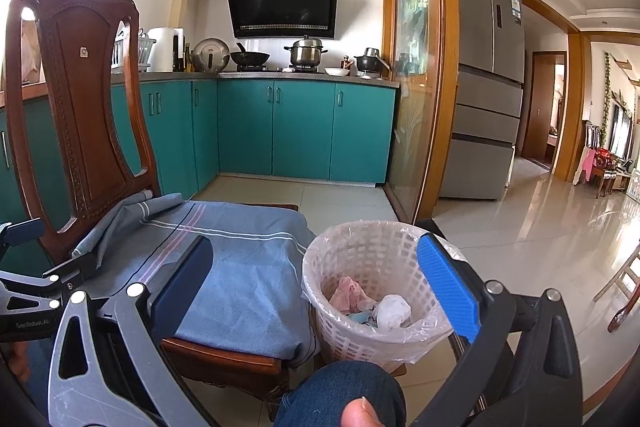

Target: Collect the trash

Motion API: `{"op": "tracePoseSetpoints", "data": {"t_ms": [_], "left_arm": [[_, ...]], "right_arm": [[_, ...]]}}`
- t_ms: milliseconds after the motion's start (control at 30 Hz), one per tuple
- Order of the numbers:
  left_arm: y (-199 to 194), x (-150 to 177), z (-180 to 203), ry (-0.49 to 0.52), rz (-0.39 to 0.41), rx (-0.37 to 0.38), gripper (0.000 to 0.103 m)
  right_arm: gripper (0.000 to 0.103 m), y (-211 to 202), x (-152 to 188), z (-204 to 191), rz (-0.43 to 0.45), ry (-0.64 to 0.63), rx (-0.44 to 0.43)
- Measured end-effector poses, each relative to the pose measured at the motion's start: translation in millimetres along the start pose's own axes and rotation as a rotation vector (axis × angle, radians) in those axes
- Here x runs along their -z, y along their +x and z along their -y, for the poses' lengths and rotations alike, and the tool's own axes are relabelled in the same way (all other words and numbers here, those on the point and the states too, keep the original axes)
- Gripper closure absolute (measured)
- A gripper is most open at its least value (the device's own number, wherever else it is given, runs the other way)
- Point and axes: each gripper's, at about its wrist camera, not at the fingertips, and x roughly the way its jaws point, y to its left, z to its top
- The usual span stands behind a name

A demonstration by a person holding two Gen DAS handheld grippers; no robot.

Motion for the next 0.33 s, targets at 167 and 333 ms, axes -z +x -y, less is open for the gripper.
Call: {"op": "tracePoseSetpoints", "data": {"t_ms": [167,333], "left_arm": [[8,2,0,-0.006,-0.023,-0.011,0.003],[22,8,-2,-0.013,-0.069,-0.047,0.003]], "right_arm": [[0.003,6,1,-1,-0.011,-0.004,-0.007],[0.003,10,1,-6,-0.024,-0.006,-0.033]]}}
